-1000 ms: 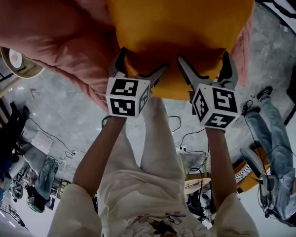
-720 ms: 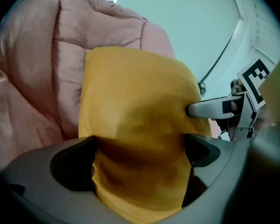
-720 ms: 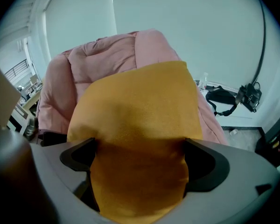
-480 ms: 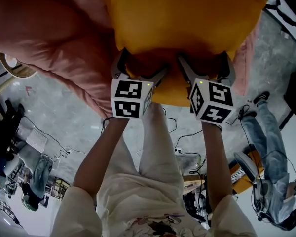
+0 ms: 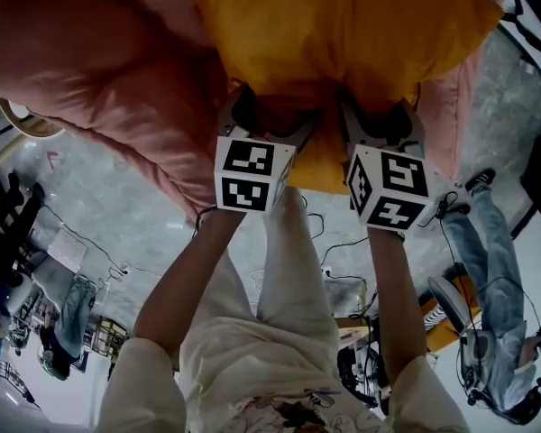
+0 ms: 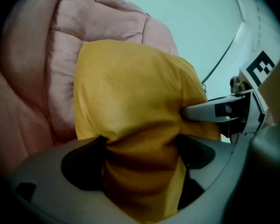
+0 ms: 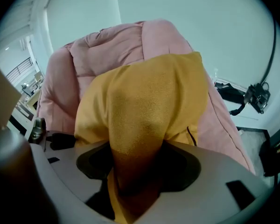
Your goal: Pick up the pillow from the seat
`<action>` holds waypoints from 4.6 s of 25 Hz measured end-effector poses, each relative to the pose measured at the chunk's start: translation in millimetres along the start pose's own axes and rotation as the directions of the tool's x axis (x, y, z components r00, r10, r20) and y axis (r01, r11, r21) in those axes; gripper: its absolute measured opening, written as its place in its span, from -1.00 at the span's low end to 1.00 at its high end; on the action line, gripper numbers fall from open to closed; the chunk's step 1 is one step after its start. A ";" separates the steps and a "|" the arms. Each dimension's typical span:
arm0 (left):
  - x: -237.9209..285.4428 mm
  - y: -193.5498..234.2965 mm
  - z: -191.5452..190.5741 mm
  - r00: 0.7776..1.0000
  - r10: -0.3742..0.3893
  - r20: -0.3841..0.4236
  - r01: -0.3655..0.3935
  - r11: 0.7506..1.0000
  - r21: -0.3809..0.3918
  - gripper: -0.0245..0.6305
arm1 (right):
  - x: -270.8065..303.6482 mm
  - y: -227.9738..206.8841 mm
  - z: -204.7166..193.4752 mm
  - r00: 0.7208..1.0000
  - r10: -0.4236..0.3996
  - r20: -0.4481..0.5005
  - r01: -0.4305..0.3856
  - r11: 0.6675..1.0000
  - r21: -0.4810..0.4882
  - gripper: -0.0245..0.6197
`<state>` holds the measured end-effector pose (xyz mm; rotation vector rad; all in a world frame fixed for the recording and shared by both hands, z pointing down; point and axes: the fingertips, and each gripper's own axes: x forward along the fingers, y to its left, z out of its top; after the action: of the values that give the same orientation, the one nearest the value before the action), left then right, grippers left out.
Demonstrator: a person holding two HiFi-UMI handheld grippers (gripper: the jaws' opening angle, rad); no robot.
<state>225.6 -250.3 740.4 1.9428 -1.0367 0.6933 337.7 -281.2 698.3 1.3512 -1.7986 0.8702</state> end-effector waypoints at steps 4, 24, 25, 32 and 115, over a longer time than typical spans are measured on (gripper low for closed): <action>0.7 0.0 4.5 1.000 -0.005 0.015 0.006 1.000 -0.021 0.63 | -2.4 8.4 2.0 1.000 0.019 -0.003 -0.019 1.000 0.007 -0.37; 1.6 7.9 -16.2 0.998 -0.010 -0.063 0.002 0.993 -0.119 0.49 | -8.5 12.6 -1.8 1.000 0.021 -0.011 -0.021 1.000 0.001 -0.47; 0.6 6.4 -15.8 0.998 -0.015 -0.066 0.007 0.993 -0.121 0.40 | -9.2 13.4 -2.2 1.000 0.020 -0.011 -0.020 1.000 -0.001 -0.47; -17.5 -2.9 -9.8 1.000 -0.005 -0.009 0.004 0.994 -0.113 -0.06 | -18.6 21.0 -0.7 1.000 0.006 0.015 -0.006 1.000 0.012 -0.48; -594.8 -35.5 137.9 0.770 0.050 0.636 -0.154 0.982 0.109 -0.48 | -504.9 348.5 187.6 0.625 0.019 0.780 0.098 0.990 -0.103 -0.64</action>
<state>-36.0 -111.6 205.3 2.3408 -1.5389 0.1533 72.6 -114.2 138.5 1.8361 -2.3930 0.0649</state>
